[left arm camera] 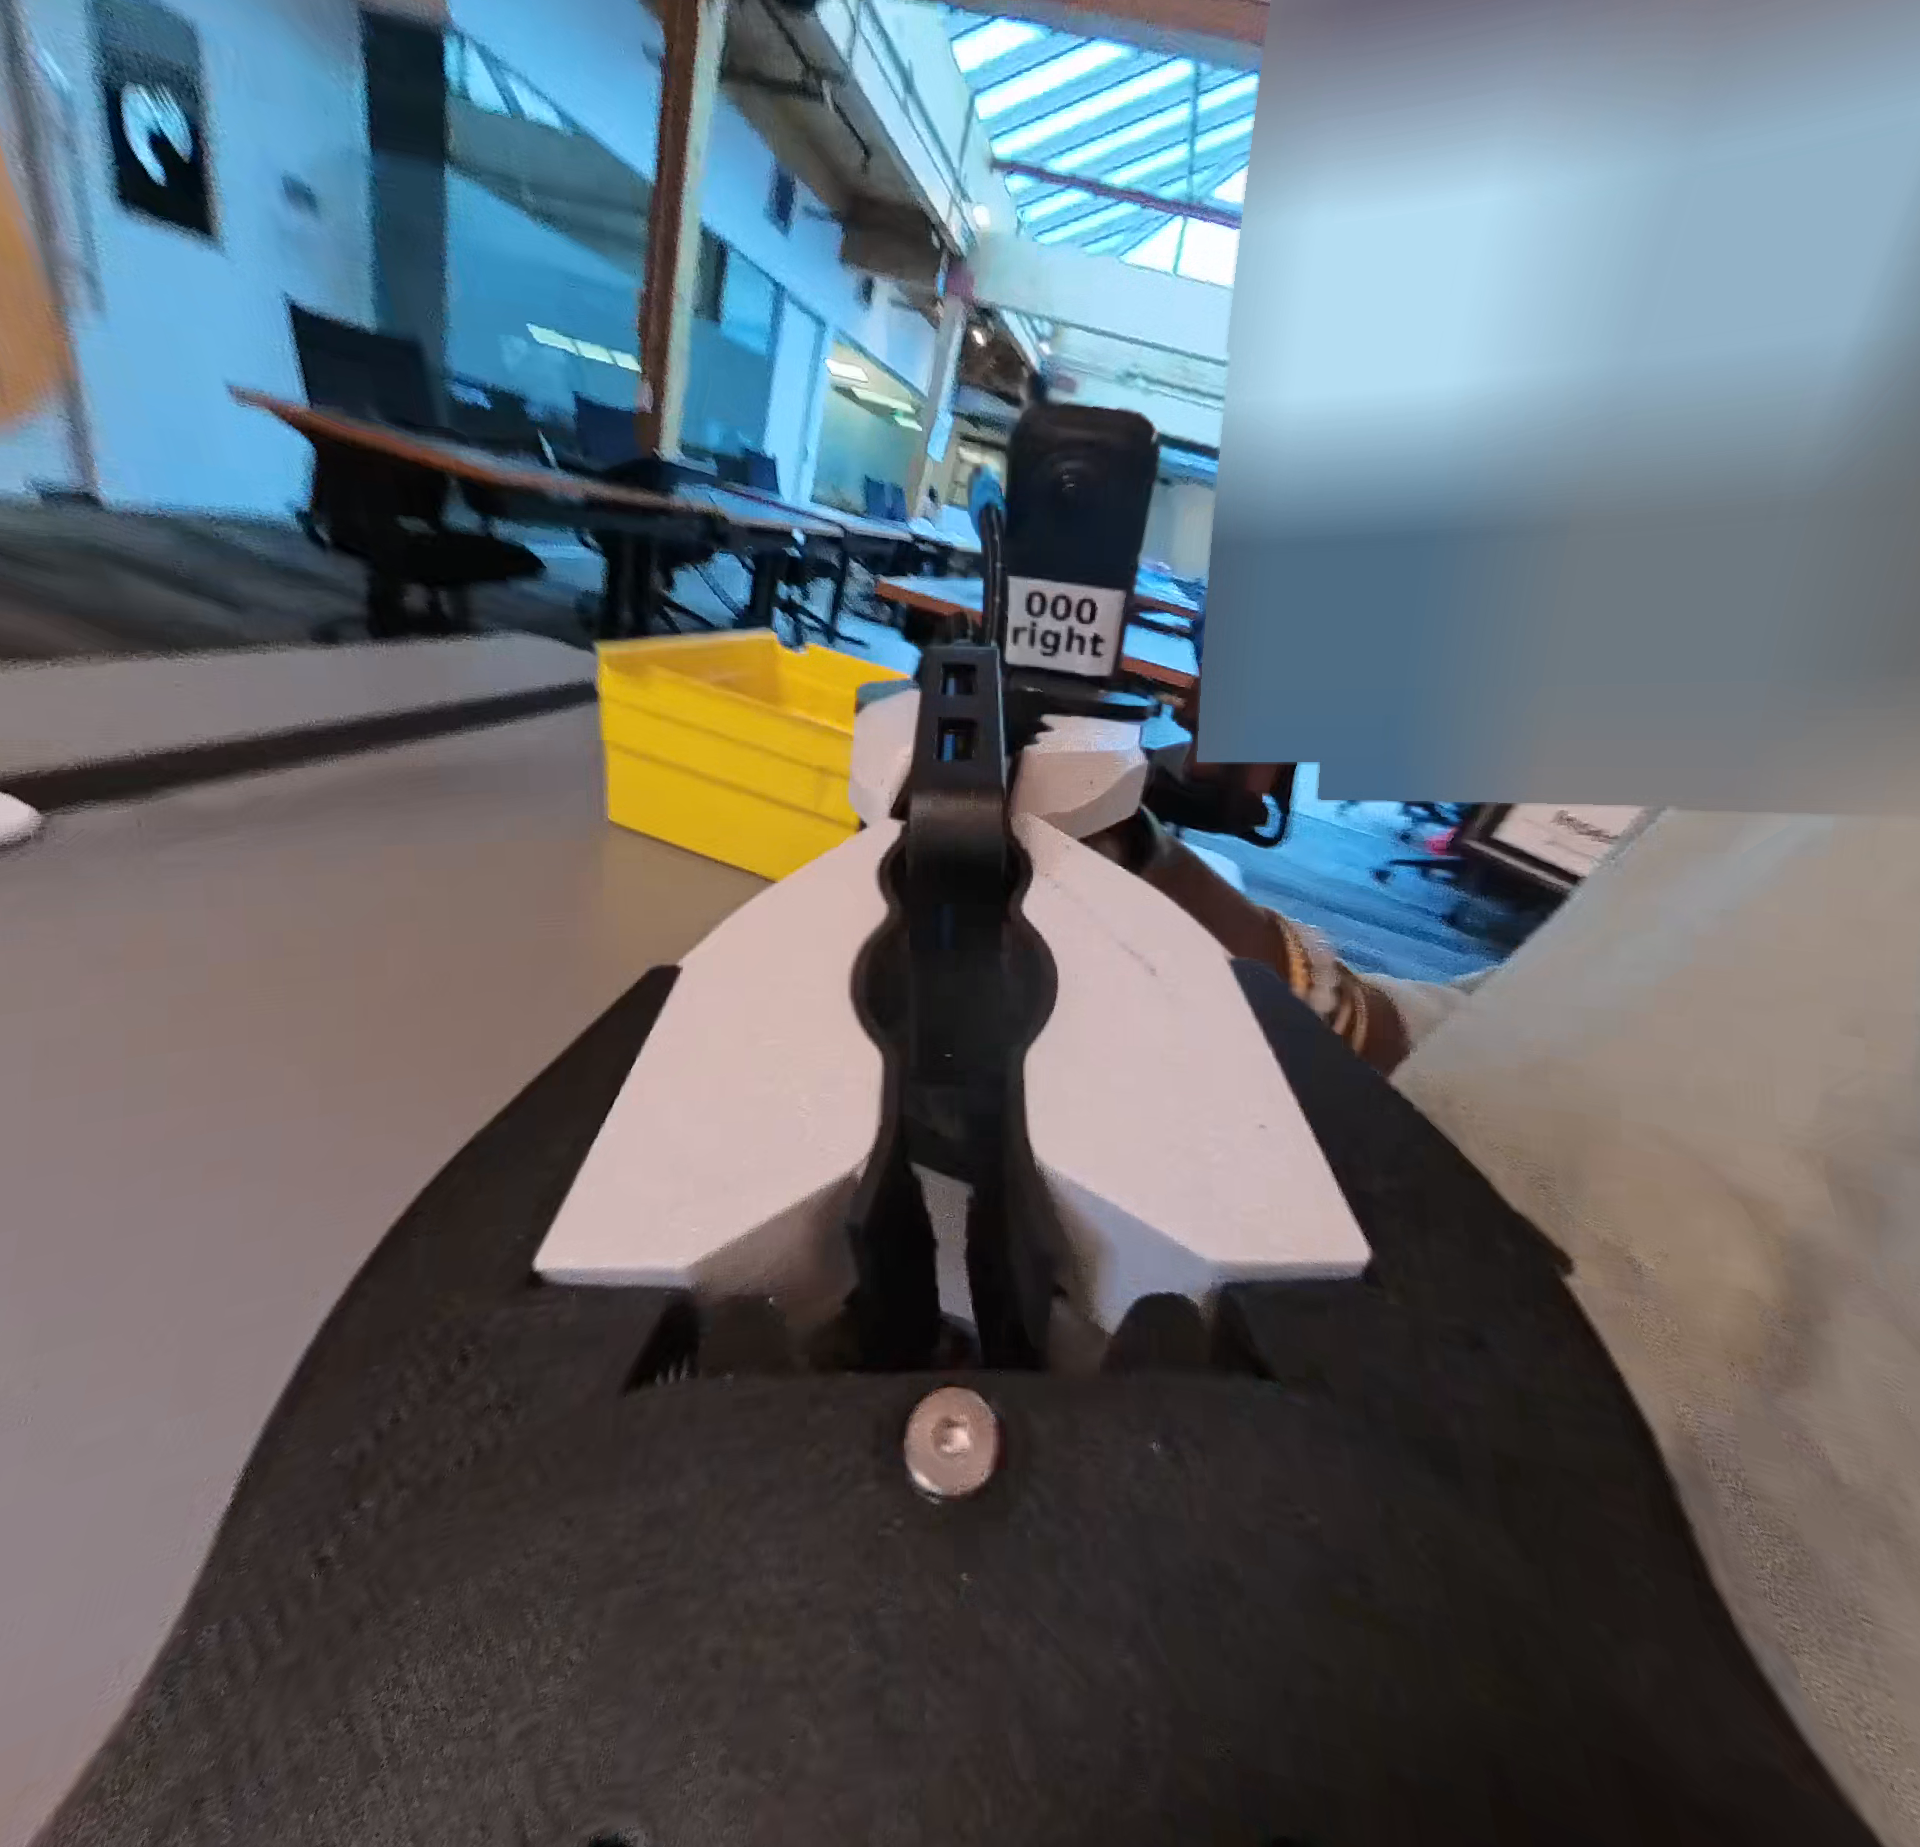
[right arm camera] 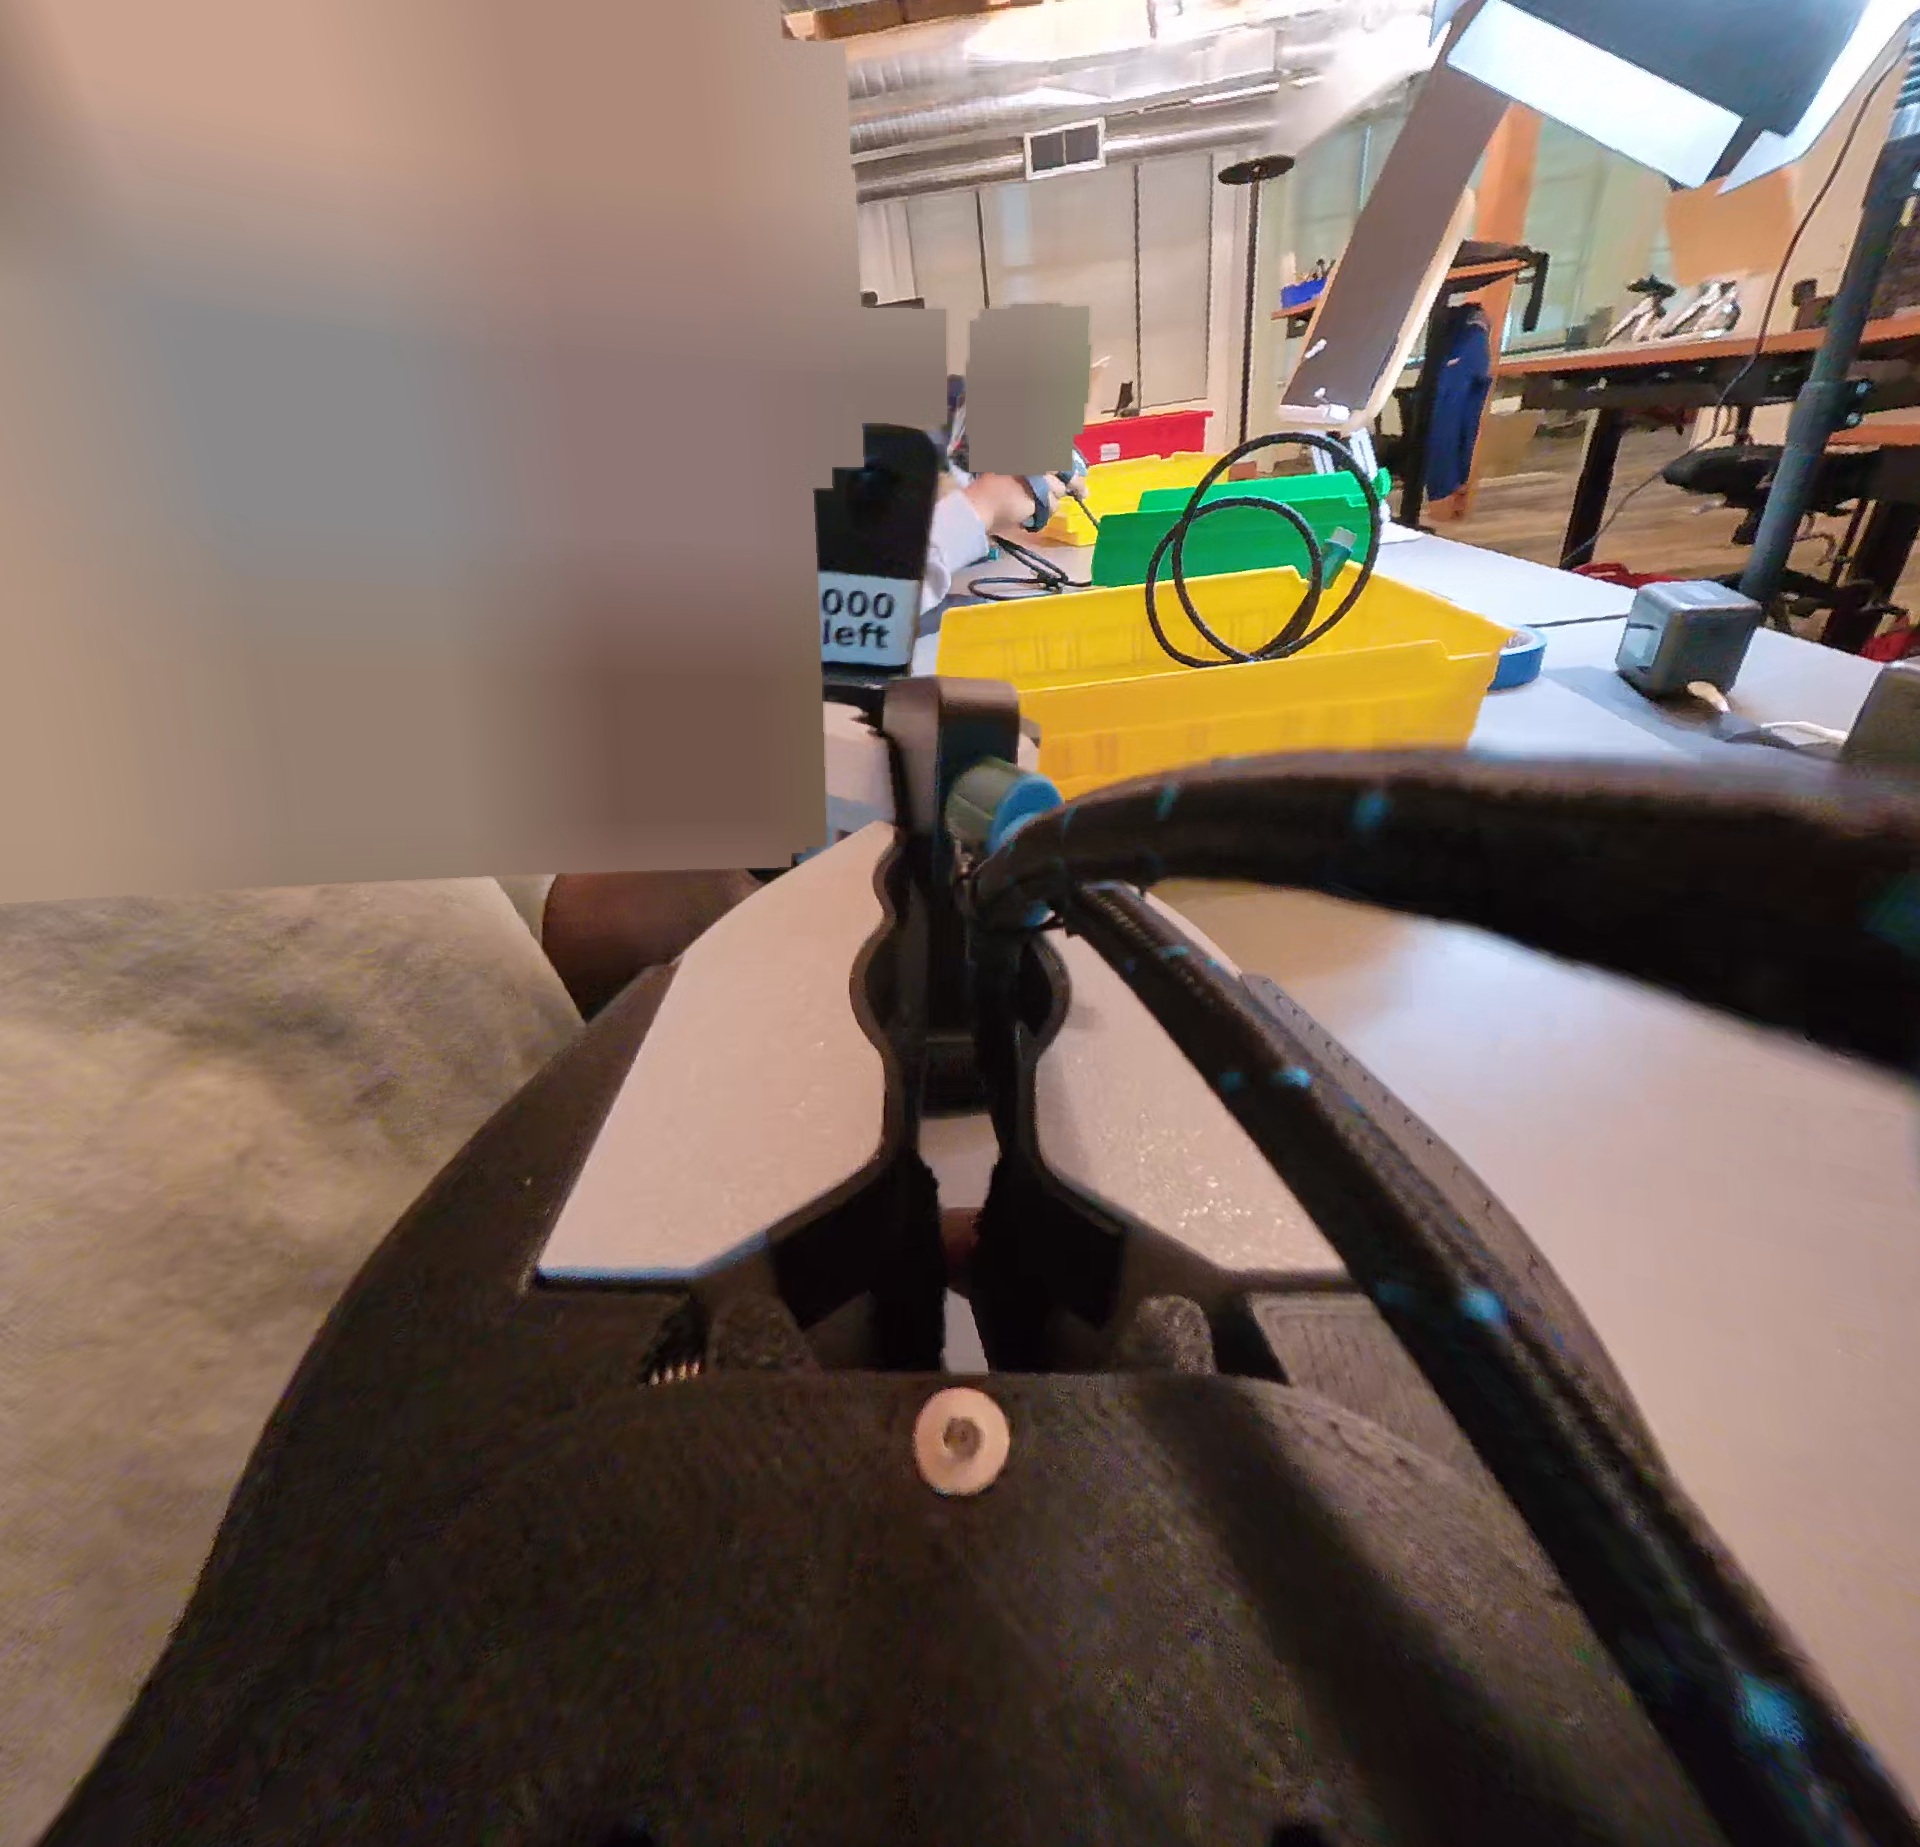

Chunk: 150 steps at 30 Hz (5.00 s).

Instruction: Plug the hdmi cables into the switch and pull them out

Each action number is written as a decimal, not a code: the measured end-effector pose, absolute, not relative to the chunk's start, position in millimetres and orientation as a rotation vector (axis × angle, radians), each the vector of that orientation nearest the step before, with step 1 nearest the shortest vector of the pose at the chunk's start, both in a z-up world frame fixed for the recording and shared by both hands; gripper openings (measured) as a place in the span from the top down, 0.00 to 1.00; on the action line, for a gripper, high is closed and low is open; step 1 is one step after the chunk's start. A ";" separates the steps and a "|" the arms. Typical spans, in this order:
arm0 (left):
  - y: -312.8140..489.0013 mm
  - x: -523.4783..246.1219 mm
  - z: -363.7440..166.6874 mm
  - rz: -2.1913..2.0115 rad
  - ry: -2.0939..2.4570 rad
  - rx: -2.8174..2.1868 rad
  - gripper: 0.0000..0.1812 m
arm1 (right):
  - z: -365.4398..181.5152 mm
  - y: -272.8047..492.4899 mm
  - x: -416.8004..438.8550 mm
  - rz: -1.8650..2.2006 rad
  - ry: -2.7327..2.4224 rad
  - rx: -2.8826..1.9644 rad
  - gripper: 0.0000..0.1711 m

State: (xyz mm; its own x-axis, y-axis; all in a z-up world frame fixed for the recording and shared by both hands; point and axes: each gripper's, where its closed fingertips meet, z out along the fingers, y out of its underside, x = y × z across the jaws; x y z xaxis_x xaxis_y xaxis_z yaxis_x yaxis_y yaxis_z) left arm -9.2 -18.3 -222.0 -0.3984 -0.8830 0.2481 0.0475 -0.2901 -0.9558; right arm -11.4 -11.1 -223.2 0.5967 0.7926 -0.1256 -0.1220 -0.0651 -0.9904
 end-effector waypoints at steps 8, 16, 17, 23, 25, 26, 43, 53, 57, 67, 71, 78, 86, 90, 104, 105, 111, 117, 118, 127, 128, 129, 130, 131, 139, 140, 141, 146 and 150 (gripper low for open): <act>-17.2 -11.6 -220.3 -1.834 1.270 -1.091 0.92 | -212.4 -18.5 -4.4 0.878 -0.580 -1.364 0.80; -6.1 -13.2 -209.0 -1.827 1.106 -0.995 0.93 | -205.5 -13.9 0.5 1.086 -0.338 -1.331 0.82; -5.0 -13.5 -208.5 -1.828 1.087 -0.992 0.93 | -205.9 -12.9 0.2 1.103 -0.299 -1.342 0.82; -12.8 -20.1 -203.0 -1.847 1.043 -0.870 0.93 | -196.2 -13.3 3.5 1.054 -0.208 -1.288 0.87; -15.3 -22.3 -200.5 -1.835 1.039 -0.831 0.93 | -192.7 -15.4 1.5 1.018 -0.225 -1.259 0.88; -16.0 -23.0 -200.3 -1.837 1.041 -0.824 0.93 | -191.5 -17.4 0.0 0.999 -0.245 -1.249 0.89; -52.4 -19.0 -220.6 -1.758 1.443 -0.867 0.90 | -198.6 -38.3 -30.3 0.896 -0.535 -1.352 0.91; 28.2 -80.1 -192.4 -1.694 1.039 -0.934 0.90 | -169.1 -92.8 120.0 0.580 -0.175 -1.304 0.93; 2.2 -64.4 -188.3 -1.653 1.146 -0.837 0.90 | -192.7 -96.0 111.2 0.501 -0.247 -1.640 0.93; -1.2 -58.8 -197.8 -1.684 1.127 -0.805 0.90 | -194.2 -178.4 226.2 -0.199 0.051 -2.032 0.92; -2.7 -57.2 -204.6 -1.718 1.114 -0.810 0.90 | -257.3 -235.5 301.4 -0.376 0.398 -2.314 0.93; -4.1 -51.4 -210.2 -1.675 1.147 -0.834 0.90 | -291.5 -200.0 250.9 -0.063 0.300 -2.314 0.93; -2.2 -49.3 -214.6 -1.680 1.139 -0.849 0.90 | -291.1 -144.1 196.6 0.264 0.068 -2.252 0.93; 1.5 -49.4 -218.5 -1.680 1.121 -0.868 0.90 | -306.3 -154.4 217.5 0.178 0.169 -2.393 0.91; 2.4 -47.4 -222.1 -1.673 1.125 -0.882 0.90 | -348.3 -194.1 225.2 0.420 0.368 -2.711 0.67; 2.2 -47.3 -222.4 -1.671 1.126 -0.883 0.90 | -349.2 -197.8 227.9 0.397 0.384 -2.738 0.65; 2.3 -46.9 -223.4 -1.670 1.124 -0.886 0.90 | -344.1 -213.9 216.7 0.490 0.241 -2.923 0.63; 3.8 -51.0 -220.1 -1.674 1.107 -0.888 0.90 | -326.8 -198.4 210.1 0.672 0.172 -2.766 0.67; 5.2 -50.9 -219.6 -1.679 1.100 -0.887 0.90 | -327.0 -199.6 209.6 0.677 0.168 -2.760 0.66; 8.2 -55.9 -214.3 -1.738 1.053 -0.875 0.90 | -323.4 -199.2 215.9 0.486 0.184 -2.727 0.58; 7.7 -55.9 -214.8 -1.735 1.056 -0.876 0.90 | -322.0 -199.2 221.0 0.434 0.207 -2.717 0.59; 7.2 -55.9 -215.4 -1.733 1.060 -0.878 0.90 | -321.6 -201.0 227.7 0.369 0.232 -2.719 0.59; 7.2 -55.2 -216.1 -1.731 1.063 -0.880 0.90 | -321.6 -203.6 235.5 0.290 0.254 -2.724 0.60; 7.1 -54.9 -216.5 -1.730 1.067 -0.882 0.90 | -320.8 -205.8 241.0 0.226 0.267 -2.724 0.60; 12.4 -49.5 -220.7 -1.690 1.058 -0.924 0.90 | -267.4 -161.2 226.3 -0.137 -0.023 -2.337 0.57; 13.4 -49.5 -220.9 -1.689 1.052 -0.931 0.90 | -254.9 -149.2 214.0 -0.154 -0.107 -2.246 0.53; 14.4 -49.9 -220.7 -1.688 1.043 -0.934 0.90 | -242.6 -137.3 199.0 -0.159 -0.192 -2.153 0.49; 22.7 -49.8 -218.5 -1.688 0.978 -0.964 0.90 | -210.9 -79.7 97.8 -0.015 -0.589 -1.768 0.36; 46.2 -50.8 -216.9 -1.687 0.811 -1.058 0.90 | -219.0 -29.4 20.5 0.029 -0.767 -1.532 0.26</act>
